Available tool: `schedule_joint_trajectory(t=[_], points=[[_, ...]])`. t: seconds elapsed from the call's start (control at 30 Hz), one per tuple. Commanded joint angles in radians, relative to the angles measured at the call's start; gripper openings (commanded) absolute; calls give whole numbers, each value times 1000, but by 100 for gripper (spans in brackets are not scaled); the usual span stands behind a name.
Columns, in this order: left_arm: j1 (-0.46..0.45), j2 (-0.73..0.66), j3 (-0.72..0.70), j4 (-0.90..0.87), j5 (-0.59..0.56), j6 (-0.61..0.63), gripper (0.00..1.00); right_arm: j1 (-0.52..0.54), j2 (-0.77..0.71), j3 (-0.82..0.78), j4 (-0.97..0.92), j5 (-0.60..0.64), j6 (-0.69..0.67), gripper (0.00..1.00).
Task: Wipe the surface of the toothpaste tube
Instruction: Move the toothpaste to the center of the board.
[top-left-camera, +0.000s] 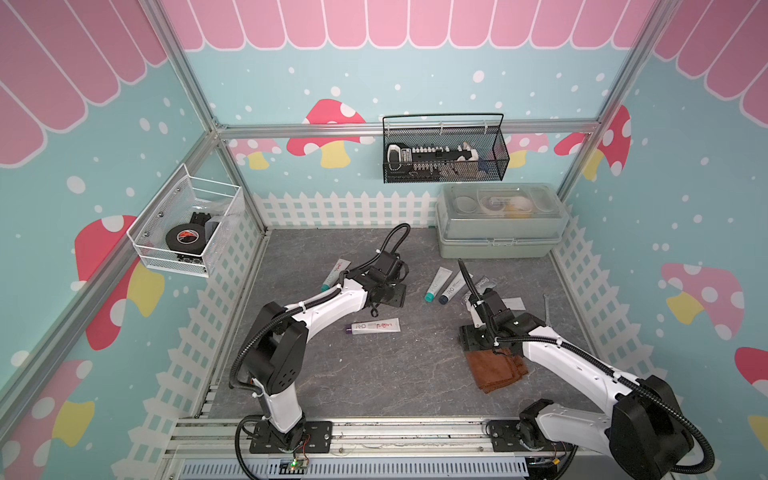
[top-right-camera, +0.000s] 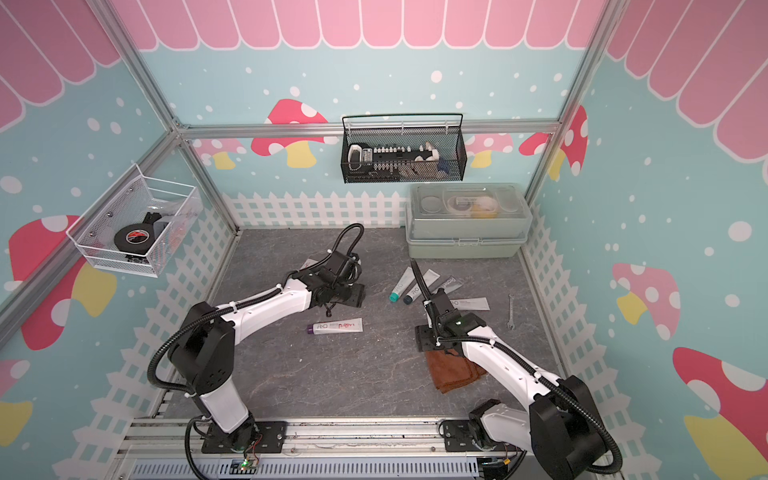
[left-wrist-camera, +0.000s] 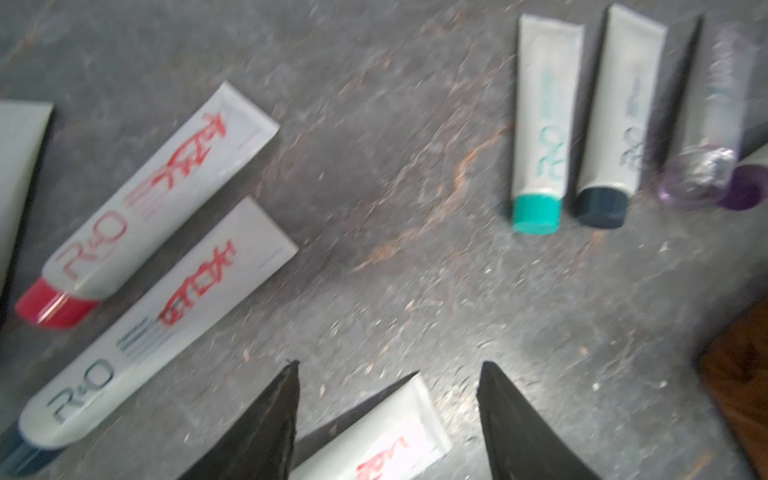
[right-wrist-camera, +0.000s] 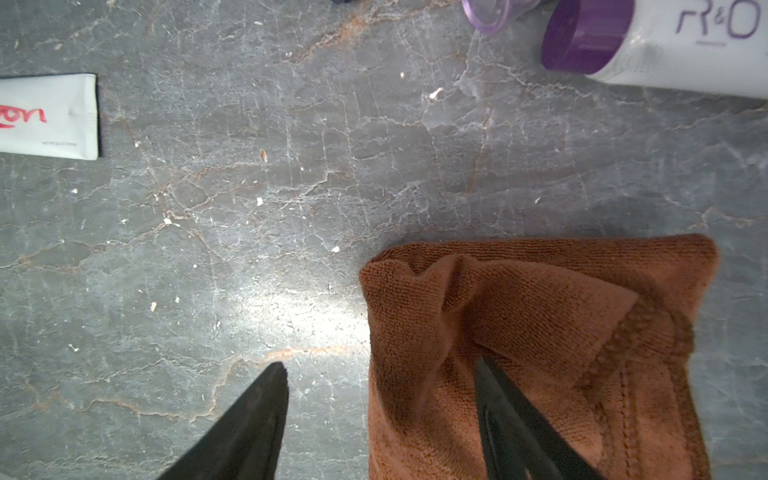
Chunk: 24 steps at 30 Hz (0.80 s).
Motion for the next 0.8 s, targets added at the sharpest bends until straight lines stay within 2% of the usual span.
schedule_joint_trajectory(t=[0.0, 0.17, 0.4, 0.77], points=[[25, -45, -77, -52, 9, -46, 67, -4, -20, -15, 5, -15, -21, 70], [47, -15, -99, -52, 16, -46, 67, -5, -32, -17, 6, -28, -22, 70], [59, 32, -139, -42, 108, -49, 67, -4, -49, -27, 17, -32, -22, 70], [49, -26, -267, 33, 212, -96, 66, -5, -46, -30, 28, -40, -28, 69]])
